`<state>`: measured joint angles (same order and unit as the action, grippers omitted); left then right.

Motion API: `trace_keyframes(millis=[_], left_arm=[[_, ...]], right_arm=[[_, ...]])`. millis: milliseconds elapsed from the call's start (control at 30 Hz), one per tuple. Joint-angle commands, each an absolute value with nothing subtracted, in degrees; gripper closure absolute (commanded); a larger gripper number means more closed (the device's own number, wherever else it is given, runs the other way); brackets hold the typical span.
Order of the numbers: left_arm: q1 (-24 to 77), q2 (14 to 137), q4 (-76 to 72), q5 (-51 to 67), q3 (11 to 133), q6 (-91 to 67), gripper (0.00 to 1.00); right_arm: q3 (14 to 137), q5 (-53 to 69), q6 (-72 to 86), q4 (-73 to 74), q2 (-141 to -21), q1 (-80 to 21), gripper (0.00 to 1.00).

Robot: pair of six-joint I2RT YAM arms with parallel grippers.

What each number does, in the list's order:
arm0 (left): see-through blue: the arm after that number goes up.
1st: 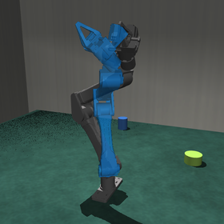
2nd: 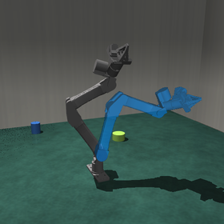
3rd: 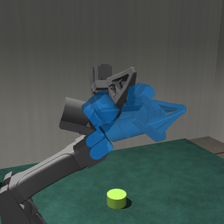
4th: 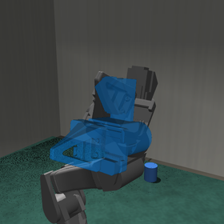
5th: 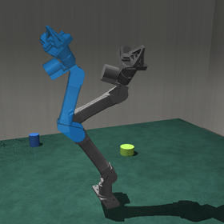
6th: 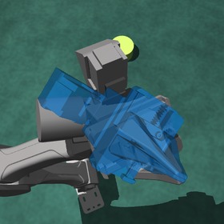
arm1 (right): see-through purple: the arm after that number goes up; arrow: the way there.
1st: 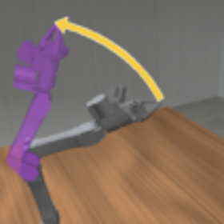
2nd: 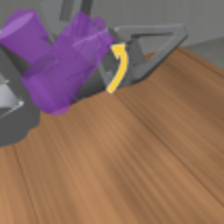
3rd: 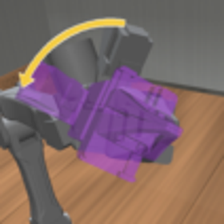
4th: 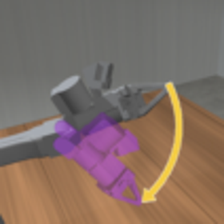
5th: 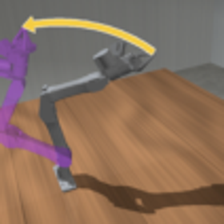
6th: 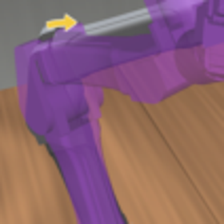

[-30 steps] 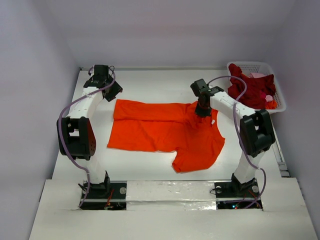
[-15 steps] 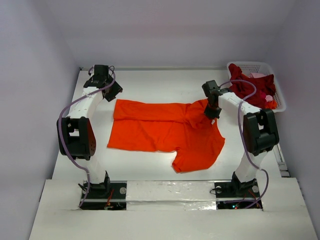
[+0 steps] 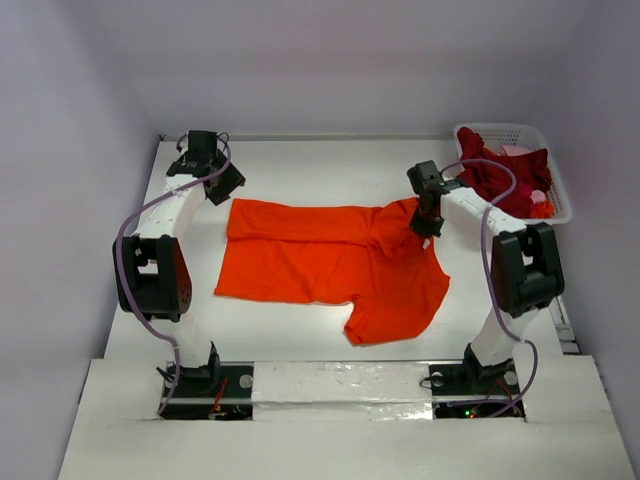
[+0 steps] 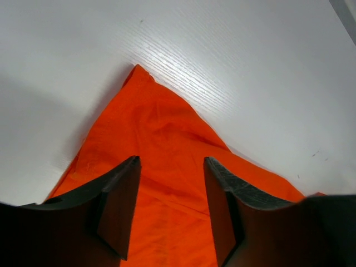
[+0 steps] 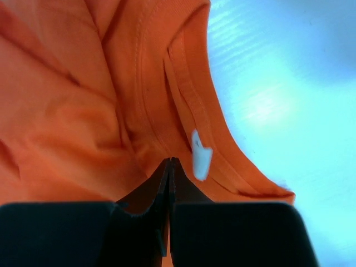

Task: Fold and stack the t-shirts
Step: Fold the flattened tshirt in 1/3 of the way, then grap the side of the flattened tshirt closest away from the robot with both arms

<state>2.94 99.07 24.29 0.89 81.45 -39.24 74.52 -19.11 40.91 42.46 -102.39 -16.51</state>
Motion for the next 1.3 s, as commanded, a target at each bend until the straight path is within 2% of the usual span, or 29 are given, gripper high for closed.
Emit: trace_keyframes(millis=[0,67,133,200,267,300,333,400,533,767,1100,1267], left_arm=[[2.90,91.86,25.31,-2.71,78.77,-37.01,0.52],[2.90,88.61,25.14,-3.34,76.91,-36.04,0.49],[2.90,86.93,26.54,-4.13,74.28,-35.51,0.43],[2.90,84.21,28.20,-3.69,70.34,-34.63,0.42],[2.90,79.75,28.91,-3.25,67.25,-34.28,0.42],[2.90,78.06,28.92,-2.21,64.02,-34.19,0.42],[2.90,76.31,28.83,-1.59,62.51,-34.19,0.42],[2.90,72.61,30.49,-1.58,60.38,-33.75,0.42],[2.90,70.05,34.45,-0.53,56.17,-32.43,0.44],[3.43,63.73,39.63,4.13,50.89,-32.78,0.43],[5.19,58.72,41.31,3.96,43.51,-33.05,0.44],[5.19,58.18,40.96,3.43,42.71,-33.49,0.45]], right_arm=[[72.17,-18.20,38.06,41.05,-92.31,-16.08,0.80],[69.98,-14.34,34.74,41.39,-87.05,-16.08,0.60],[68.65,-8.65,32.62,43.23,-85.09,-16.08,0.46],[66.54,-5.47,30.08,44.82,-82.19,-16.95,0.38],[65.31,-4.13,29.18,46.23,-78.68,-20.64,0.27],[64.26,-3.00,28.22,46.58,-74.92,-23.00,0.17],[63.99,-2.99,28.13,47.37,-73.75,-23.81,0.14],[62.32,-2.12,28.30,48.34,-71.55,-24.43,0.14],[59.94,-0.53,28.74,49.48,-69.35,-28.03,0.24],[55.99,6.32,33.57,52.38,-64.34,-32.95,0.29],[47.12,12.30,36.82,54.23,-56.79,-36.21,0.29],[44.13,13.97,38.76,51.42,-57.21,-36.21,0.29]])
